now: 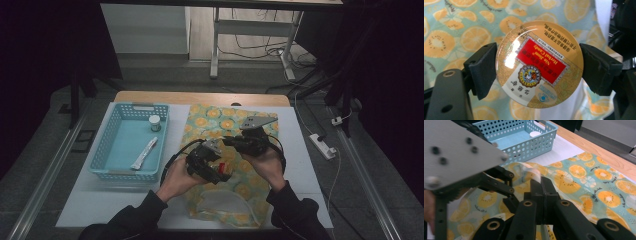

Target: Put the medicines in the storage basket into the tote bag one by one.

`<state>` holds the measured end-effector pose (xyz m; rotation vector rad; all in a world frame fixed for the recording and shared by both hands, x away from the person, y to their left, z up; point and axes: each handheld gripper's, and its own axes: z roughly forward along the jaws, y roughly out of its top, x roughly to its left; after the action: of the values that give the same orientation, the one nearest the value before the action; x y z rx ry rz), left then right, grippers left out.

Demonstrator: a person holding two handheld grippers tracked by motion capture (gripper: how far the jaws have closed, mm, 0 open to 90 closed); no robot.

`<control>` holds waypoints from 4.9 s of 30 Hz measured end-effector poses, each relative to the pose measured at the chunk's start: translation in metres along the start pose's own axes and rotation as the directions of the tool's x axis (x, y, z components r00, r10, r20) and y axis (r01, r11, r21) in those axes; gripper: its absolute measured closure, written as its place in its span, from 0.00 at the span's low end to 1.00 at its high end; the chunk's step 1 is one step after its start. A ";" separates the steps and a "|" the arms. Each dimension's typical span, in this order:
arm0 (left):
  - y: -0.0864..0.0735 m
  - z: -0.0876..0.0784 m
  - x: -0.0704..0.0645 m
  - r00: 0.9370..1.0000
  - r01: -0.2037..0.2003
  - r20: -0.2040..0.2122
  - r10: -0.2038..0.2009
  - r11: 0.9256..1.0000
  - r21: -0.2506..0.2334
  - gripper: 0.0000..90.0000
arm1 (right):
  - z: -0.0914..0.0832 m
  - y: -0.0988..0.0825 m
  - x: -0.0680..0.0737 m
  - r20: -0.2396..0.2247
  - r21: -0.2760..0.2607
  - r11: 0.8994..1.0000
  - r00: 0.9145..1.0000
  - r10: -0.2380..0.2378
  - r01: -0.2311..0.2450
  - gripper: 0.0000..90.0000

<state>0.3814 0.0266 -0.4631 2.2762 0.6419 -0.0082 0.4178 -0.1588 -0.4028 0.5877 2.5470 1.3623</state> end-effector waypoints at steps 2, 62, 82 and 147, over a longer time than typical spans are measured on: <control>0.000 0.003 0.004 1.000 0.007 -0.009 -0.007 1.000 -0.002 0.23 | 0.001 0.000 0.000 0.000 0.000 1.000 1.000 0.000 0.000 1.00; -0.011 0.037 0.058 0.981 0.136 -0.135 -0.138 0.990 -0.021 0.13 | 0.016 -0.016 -0.014 0.025 0.049 0.998 0.999 0.031 -0.033 1.00; -0.019 -0.011 0.020 0.994 0.078 -0.069 -0.081 0.996 -0.049 0.00 | 0.015 -0.015 -0.013 0.019 0.042 0.998 0.999 0.035 -0.035 1.00; -0.117 -0.145 0.106 0.848 0.327 -0.361 -0.389 0.919 -0.223 0.00 | 0.015 -0.017 -0.013 0.019 0.052 0.998 1.000 0.024 -0.025 1.00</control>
<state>0.3945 0.2410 -0.4593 1.9880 1.2369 0.3237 0.4308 -0.1615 -0.4256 0.6397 2.5758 1.2958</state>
